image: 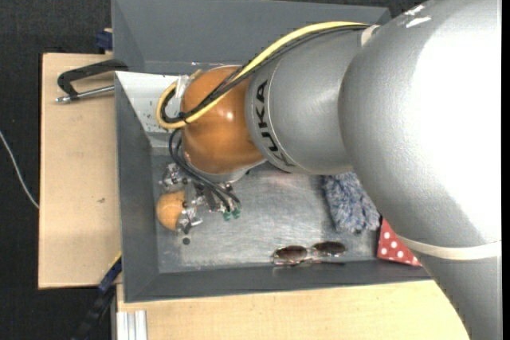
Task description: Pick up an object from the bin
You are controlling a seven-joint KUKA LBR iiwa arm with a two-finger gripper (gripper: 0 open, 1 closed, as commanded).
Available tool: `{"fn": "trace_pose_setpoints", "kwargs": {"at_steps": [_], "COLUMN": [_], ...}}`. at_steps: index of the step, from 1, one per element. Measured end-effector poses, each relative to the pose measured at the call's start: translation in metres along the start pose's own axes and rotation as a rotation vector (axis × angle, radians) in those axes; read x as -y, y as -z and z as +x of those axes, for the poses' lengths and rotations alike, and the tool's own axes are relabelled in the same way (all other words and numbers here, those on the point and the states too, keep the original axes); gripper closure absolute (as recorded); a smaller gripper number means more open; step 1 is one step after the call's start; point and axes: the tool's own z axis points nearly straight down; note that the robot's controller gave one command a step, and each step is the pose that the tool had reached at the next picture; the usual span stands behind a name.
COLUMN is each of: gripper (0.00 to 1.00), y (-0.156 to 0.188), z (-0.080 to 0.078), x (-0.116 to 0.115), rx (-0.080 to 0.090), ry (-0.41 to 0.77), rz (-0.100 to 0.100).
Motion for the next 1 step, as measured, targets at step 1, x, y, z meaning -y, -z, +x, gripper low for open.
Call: {"fn": "trace_pose_setpoints", "kwargs": {"at_steps": [1], "gripper": [1.0], "y": [0.0], "z": [0.0], "x": [0.0], "rx": [0.0], "ry": [0.0], "rz": [0.0]}}
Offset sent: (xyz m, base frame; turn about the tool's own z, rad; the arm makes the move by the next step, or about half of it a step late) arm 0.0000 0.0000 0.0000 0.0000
